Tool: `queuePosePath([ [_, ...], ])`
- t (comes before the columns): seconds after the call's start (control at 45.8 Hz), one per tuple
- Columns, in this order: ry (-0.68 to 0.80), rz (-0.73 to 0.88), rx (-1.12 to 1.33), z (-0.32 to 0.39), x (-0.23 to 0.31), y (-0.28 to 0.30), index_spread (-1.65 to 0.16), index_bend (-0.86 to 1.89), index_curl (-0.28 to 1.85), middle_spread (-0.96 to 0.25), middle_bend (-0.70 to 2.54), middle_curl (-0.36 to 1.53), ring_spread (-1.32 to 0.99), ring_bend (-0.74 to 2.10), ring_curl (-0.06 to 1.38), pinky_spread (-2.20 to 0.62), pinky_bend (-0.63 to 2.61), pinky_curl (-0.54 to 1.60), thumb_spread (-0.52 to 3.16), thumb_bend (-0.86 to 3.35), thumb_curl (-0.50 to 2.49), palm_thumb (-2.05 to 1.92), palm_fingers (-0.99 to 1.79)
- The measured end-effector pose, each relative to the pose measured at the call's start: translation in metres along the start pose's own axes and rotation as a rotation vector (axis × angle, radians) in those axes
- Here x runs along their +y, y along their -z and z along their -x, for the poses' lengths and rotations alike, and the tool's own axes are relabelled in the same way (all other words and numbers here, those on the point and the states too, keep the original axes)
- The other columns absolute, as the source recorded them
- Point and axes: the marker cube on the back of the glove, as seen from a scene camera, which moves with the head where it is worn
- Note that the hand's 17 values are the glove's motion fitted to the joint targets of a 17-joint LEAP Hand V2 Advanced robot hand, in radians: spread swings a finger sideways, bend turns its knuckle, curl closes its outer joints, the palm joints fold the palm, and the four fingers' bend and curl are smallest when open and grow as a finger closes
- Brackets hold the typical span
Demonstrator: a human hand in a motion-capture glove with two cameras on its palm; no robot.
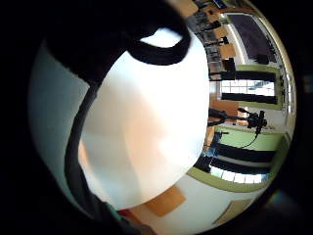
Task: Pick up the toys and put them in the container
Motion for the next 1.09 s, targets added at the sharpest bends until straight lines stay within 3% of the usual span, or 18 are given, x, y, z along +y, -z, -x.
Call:
queuePosePath([
  [0.306,0.054,-0.061,-0.094,0.009,-0.029,-0.026,-0.41,0.13,0.28,-0.14,0.18,0.34,-0.06,0.37,0.24,0.07,1.03,0.37,1.0,-0.04,0.27,-0.03,0.06],
  [0.371,0.054,-0.107,-0.13,0.01,-0.033,-0.028,-0.44,0.19,0.29,-0.18,0.17,0.33,-0.15,0.58,0.28,0.01,1.0,0.35,1.03,-0.03,0.28,-0.01,0.37],
  [0.393,0.045,-0.123,-0.143,0.011,-0.035,-0.028,-0.44,0.14,0.28,-0.16,0.16,0.33,-0.11,0.45,0.23,0.04,1.03,0.36,1.02,-0.03,0.28,-0.02,0.14],
  [0.415,0.037,-0.139,-0.157,0.012,-0.037,-0.027,-0.45,0.24,0.33,-0.2,0.22,0.35,-0.18,0.65,0.33,-0.01,0.99,0.37,1.04,-0.02,0.28,0.0,0.45],
  [0.436,0.03,-0.154,-0.171,0.013,-0.038,-0.027,-0.46,0.29,0.33,-0.24,0.3,0.37,-0.23,0.69,0.31,-0.05,0.91,0.33,1.06,-0.01,0.29,0.01,0.65],
  [0.502,0.027,-0.186,-0.199,0.015,-0.041,-0.026,-0.47,0.29,0.31,-0.3,0.36,0.38,-0.3,0.72,0.3,-0.13,0.85,0.3,1.1,0.0,0.3,0.03,0.78],
  [0.524,0.029,-0.194,-0.2,0.016,-0.041,-0.025,-0.46,0.29,0.33,-0.32,0.44,0.41,-0.33,0.78,0.34,-0.18,0.83,0.3,1.12,0.02,0.31,0.07,0.95],
  [0.589,0.045,-0.217,-0.186,0.018,-0.042,-0.025,-0.46,0.28,0.34,-0.36,0.42,0.4,-0.38,0.78,0.34,-0.23,0.81,0.3,1.14,0.0,0.32,0.07,0.89],
  [0.677,0.055,-0.277,-0.167,0.027,-0.043,-0.023,-0.43,0.23,0.36,-0.38,0.57,0.47,-0.41,0.95,0.42,-0.34,0.8,0.31,1.12,0.08,0.38,0.25,1.21],
  [0.786,0.046,-0.308,-0.196,0.033,-0.042,-0.016,-0.41,0.31,0.42,-0.39,0.7,0.54,-0.41,1.08,0.48,-0.4,0.84,0.35,0.95,0.11,0.47,0.38,1.39],
  [0.938,0.032,-0.222,-0.237,0.029,-0.026,-0.01,-0.37,0.5,0.51,-0.37,0.87,0.62,-0.39,1.17,0.52,-0.42,0.81,0.37,0.83,0.11,0.55,0.44,1.39],
  [1.091,0.063,-0.285,-0.284,0.024,-0.003,0.032,-0.34,0.6,0.58,-0.34,0.96,0.66,-0.38,1.24,0.54,-0.43,0.85,0.39,0.76,0.09,0.62,0.46,1.33],
])
